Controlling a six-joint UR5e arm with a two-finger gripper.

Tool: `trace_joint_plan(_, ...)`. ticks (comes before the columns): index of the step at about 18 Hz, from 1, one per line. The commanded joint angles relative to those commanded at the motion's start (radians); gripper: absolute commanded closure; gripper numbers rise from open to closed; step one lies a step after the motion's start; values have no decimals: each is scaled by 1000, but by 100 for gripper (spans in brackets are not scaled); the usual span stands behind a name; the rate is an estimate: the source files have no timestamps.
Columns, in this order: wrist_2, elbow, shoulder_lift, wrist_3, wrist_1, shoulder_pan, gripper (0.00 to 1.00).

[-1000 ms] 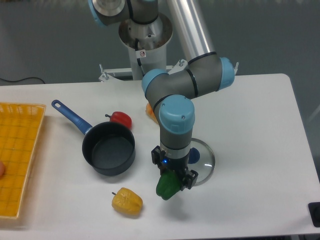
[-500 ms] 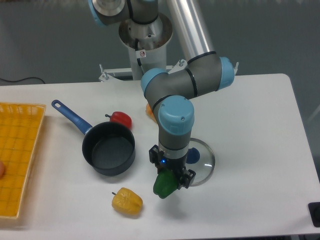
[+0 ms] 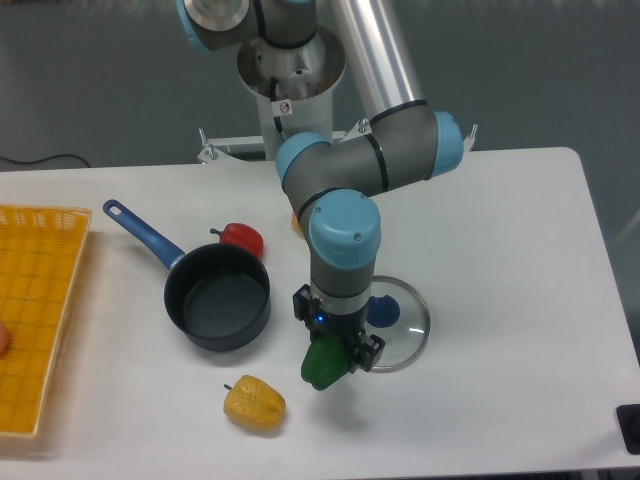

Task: Place the green chilies in the pot
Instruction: 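Carry the green chili toward the black saucepan and over its rim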

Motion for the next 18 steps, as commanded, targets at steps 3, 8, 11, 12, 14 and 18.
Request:
trace_joint_plan(3, 0, -11, 17, 26, -12, -12, 44)
trace_joint_plan(8, -2, -35, 57, 60, -60, -64, 44)
trace_joint_plan(11, 3, -37, 58, 61, -80, -103, 44)
trace_joint_plan(12, 5, -38, 60, 63, -95, -116, 44)
trace_joint_plan(14, 5, -40, 84, 63, -133, -133, 44)
trace_joint_plan(18, 5, -67, 103, 81, -138, -175, 44)
